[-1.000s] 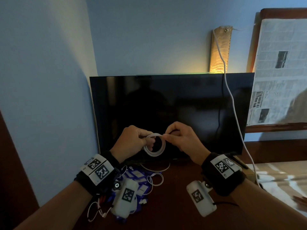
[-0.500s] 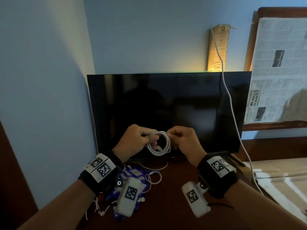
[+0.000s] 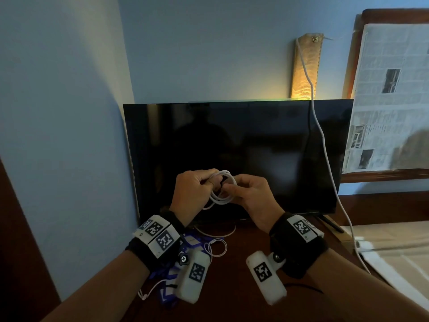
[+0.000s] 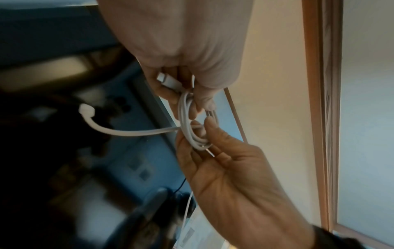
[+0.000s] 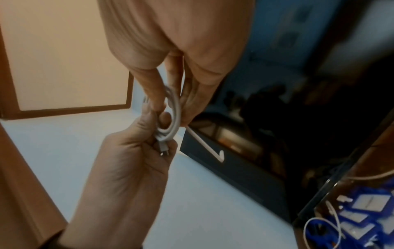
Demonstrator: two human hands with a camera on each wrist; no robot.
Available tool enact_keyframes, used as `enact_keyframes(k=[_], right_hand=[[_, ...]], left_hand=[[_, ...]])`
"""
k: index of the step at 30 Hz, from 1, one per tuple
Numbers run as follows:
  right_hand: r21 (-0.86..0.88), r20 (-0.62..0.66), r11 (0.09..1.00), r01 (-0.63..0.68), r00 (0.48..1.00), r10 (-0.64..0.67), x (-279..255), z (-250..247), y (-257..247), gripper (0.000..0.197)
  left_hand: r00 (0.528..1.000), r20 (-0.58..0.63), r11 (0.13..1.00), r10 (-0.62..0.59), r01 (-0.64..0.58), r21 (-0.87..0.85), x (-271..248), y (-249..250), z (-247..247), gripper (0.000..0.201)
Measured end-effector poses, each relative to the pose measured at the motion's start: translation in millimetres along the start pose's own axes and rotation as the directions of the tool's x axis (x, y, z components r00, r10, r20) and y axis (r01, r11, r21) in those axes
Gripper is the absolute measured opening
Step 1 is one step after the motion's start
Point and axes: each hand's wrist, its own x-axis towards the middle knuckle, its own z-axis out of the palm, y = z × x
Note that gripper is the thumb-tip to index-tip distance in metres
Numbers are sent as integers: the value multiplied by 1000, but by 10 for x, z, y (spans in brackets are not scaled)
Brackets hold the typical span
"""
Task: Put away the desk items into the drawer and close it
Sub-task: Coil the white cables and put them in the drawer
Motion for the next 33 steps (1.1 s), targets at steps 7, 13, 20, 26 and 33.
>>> enact_keyframes(k=[7, 13, 20, 26, 33], right_hand=[[119, 22, 991, -56, 998, 54, -6, -9, -43, 12], [191, 178, 976, -104, 982, 70, 14, 0, -91, 12], [226, 255, 965, -131, 964, 71, 74, -33, -127, 23], [54, 89, 999, 8, 996, -12, 59, -79, -96, 23], [-211, -10, 977, 8, 1000, -11, 8, -169, 28, 9]], left_hand=[[996, 45, 989, 78, -83, 120, 28, -151, -22, 22], [995, 84, 999, 47, -47, 1, 105, -92, -103, 21], [988, 118, 989, 97, -108, 96, 219, 10, -183, 17], [999, -19, 989, 40, -37, 142, 212, 18, -246, 12], [997, -19, 975, 79, -74, 208, 139, 24, -260, 13]])
